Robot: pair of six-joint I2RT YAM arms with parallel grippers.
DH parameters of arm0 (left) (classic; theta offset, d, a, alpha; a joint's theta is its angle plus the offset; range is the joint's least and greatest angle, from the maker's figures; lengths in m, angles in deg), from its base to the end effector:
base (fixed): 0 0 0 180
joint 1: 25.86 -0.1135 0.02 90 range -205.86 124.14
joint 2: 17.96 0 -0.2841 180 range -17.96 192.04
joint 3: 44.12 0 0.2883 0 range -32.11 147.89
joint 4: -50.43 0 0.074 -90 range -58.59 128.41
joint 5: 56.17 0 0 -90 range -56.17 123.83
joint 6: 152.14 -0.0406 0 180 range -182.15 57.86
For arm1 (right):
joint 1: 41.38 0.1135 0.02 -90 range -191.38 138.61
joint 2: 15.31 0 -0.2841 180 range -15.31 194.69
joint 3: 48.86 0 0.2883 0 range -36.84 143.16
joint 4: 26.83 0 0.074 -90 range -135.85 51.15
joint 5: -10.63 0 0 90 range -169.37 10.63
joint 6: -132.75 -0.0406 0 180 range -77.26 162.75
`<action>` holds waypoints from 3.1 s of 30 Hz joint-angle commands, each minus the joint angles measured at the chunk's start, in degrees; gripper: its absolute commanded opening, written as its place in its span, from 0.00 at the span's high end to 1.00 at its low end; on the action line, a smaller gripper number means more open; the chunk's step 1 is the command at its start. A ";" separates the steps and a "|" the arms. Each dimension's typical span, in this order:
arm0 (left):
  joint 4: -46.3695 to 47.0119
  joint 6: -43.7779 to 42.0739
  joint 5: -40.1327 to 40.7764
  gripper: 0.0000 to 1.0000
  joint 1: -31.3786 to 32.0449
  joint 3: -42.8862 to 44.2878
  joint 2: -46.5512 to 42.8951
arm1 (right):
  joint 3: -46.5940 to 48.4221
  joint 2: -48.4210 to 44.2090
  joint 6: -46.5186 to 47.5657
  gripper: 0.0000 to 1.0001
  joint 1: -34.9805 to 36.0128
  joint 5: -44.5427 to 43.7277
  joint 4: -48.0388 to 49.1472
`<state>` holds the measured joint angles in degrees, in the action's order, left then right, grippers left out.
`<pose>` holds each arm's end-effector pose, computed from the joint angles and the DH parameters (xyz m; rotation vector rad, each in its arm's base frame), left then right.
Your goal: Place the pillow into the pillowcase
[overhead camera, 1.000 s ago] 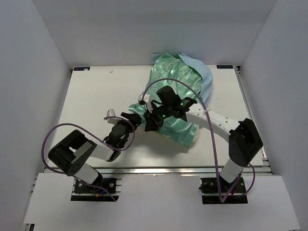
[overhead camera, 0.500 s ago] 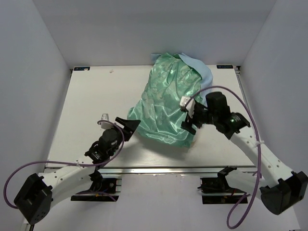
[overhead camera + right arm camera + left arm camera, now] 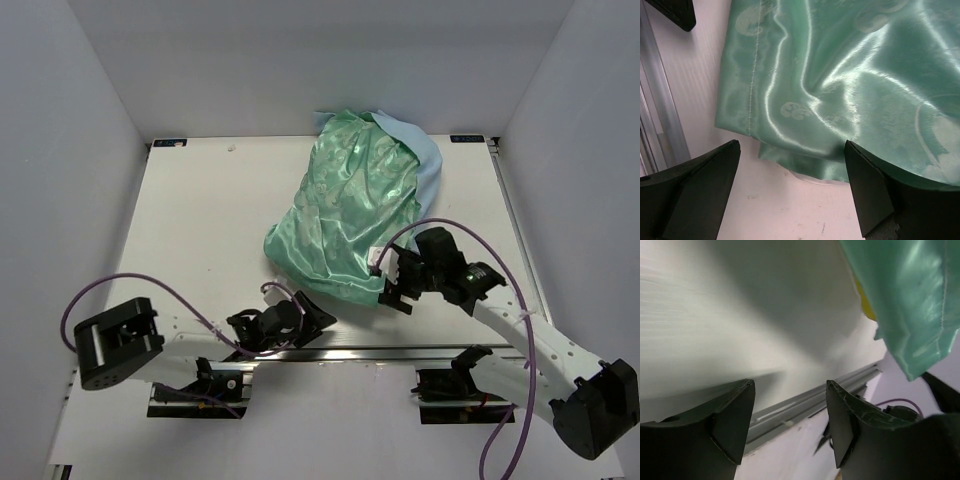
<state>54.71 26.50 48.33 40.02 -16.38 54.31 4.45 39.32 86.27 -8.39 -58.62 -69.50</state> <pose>0.1014 -0.2016 0.1087 -0.6406 2.4322 -1.0650 0.1803 0.1342 0.2608 -1.5594 1.6900 0.3286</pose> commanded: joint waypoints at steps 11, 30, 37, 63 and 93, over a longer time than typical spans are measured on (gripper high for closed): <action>27.20 4.96 4.66 0.30 1.96 6.59 24.49 | -5.10 5.57 5.43 0.59 3.57 -9.52 16.95; 83.96 -0.83 12.21 0.30 -2.86 19.85 53.93 | 17.32 3.73 -7.93 1.00 2.60 16.69 -7.57; 87.41 -5.40 12.21 0.67 -8.14 23.12 52.72 | 22.24 2.85 -6.44 1.00 1.81 19.32 -14.77; 73.88 -20.00 -3.95 0.74 -23.00 43.86 44.00 | 47.79 14.18 2.00 1.00 -1.79 39.28 -40.36; 44.81 -48.64 1.49 0.47 -24.06 39.28 9.83 | 66.20 20.61 -52.25 1.00 -6.45 59.21 15.90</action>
<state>104.78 -13.72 44.66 17.64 18.35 69.19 68.36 64.30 56.33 -16.33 -12.63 -76.25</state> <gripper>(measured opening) 0.529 0.011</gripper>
